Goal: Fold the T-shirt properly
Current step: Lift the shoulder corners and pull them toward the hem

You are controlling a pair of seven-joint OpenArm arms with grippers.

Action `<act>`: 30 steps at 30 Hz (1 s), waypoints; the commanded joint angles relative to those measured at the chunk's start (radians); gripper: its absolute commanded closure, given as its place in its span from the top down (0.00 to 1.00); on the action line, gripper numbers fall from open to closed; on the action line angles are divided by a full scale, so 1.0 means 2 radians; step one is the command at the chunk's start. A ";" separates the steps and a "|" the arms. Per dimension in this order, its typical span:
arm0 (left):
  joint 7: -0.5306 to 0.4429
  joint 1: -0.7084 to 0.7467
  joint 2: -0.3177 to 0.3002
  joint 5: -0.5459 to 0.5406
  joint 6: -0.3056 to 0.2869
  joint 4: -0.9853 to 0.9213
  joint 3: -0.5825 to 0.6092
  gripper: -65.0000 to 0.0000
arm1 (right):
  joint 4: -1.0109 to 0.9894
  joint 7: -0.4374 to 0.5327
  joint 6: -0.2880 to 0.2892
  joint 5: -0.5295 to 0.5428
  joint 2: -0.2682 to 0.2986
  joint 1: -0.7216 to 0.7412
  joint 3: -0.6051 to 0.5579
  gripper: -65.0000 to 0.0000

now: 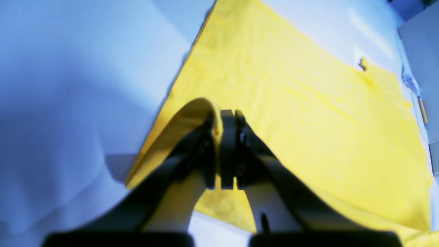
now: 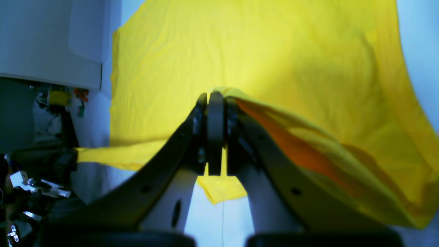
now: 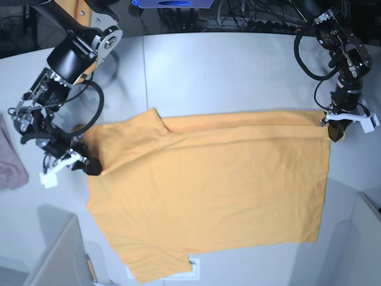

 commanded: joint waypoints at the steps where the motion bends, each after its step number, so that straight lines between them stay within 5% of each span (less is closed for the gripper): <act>1: -0.012 -0.008 -0.008 -0.009 -0.005 0.008 0.000 0.00 | 0.003 0.014 0.001 0.015 0.004 0.018 -0.001 0.00; 6: -0.012 -0.021 -0.008 -0.006 -0.005 0.004 0.000 0.00 | -0.043 0.029 0.001 0.014 0.010 0.040 -0.002 0.00; 14: -0.011 -0.050 -0.006 0.061 -0.005 -0.004 0.001 0.00 | -0.097 0.102 0.000 0.016 0.037 0.050 -0.091 0.00; 30: -0.011 -0.092 -0.015 0.062 -0.005 -0.062 0.001 0.00 | -0.155 0.149 0.000 0.015 0.062 0.067 -0.096 0.00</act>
